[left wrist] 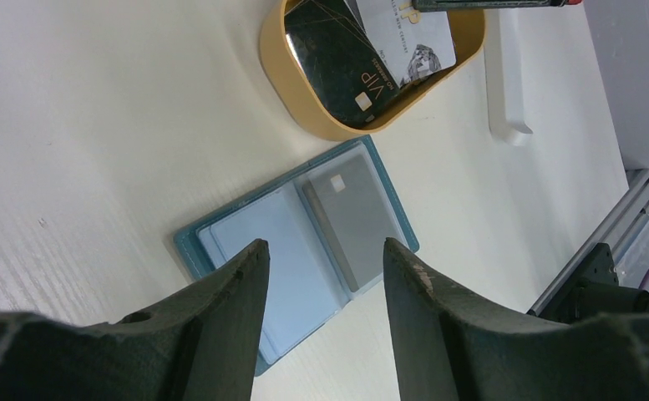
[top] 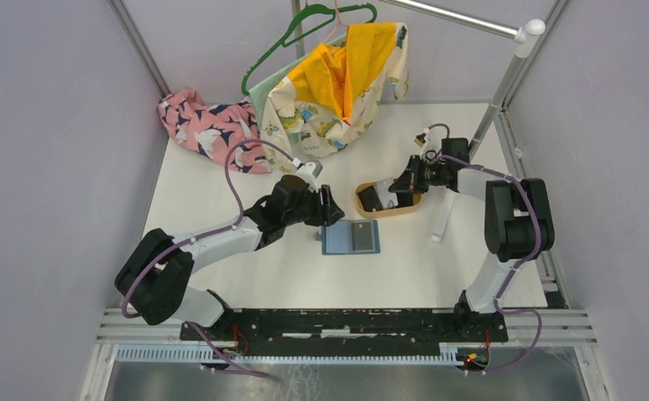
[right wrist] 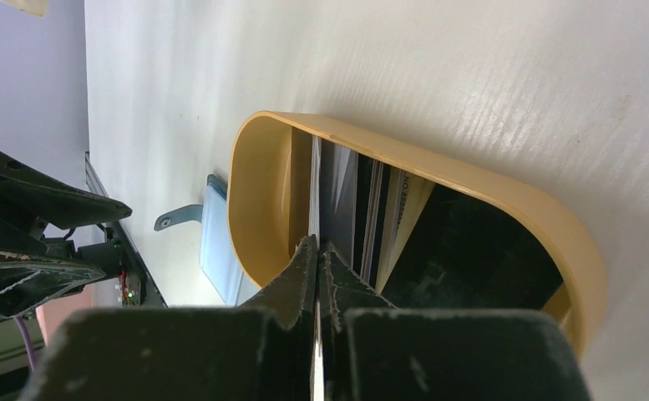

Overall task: Put the credit cards into the card holder
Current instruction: Pick up the credit card from the storage box.

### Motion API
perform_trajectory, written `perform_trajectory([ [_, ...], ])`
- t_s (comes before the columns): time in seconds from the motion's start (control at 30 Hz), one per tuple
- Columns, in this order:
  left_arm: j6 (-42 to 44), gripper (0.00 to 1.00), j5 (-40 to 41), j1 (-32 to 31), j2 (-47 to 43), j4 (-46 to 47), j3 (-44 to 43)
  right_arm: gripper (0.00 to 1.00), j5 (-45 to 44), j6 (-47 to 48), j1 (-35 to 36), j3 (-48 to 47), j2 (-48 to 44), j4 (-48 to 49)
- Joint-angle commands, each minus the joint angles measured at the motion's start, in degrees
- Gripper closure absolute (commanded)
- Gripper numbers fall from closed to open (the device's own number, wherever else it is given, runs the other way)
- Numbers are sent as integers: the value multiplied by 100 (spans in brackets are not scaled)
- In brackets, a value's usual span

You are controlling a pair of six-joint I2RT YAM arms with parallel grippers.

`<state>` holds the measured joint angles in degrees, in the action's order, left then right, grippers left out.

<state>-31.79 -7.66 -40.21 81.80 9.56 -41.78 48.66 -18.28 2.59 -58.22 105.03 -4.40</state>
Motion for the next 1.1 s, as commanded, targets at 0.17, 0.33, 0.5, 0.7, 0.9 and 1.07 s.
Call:
perform_trajectory([
  [0.17, -1, 22, -128, 32, -600, 627, 248, 100, -255, 335, -171, 34, -747, 9],
  [0.33, -304, 6, -531, 121, -737, 1035, 438, 100, -98, 365, -215, 135, -1067, 106],
  [0.5, -860, 1, -1201, 324, -781, 2007, 752, 100, 652, -17, -217, 469, -1311, 779],
  [0.7, -1240, 8, -1520, 345, -611, 2882, 998, 100, 1249, -748, -198, 903, -1469, 1802],
  [0.9, -1534, 21, -1685, 353, -213, 3446, 991, 100, 1727, -1294, 49, 1193, -1398, 2678],
  [1.07, -1766, 33, -1734, 354, 224, 3880, 965, 100, 2243, -1845, 398, 1394, -1334, 3664],
])
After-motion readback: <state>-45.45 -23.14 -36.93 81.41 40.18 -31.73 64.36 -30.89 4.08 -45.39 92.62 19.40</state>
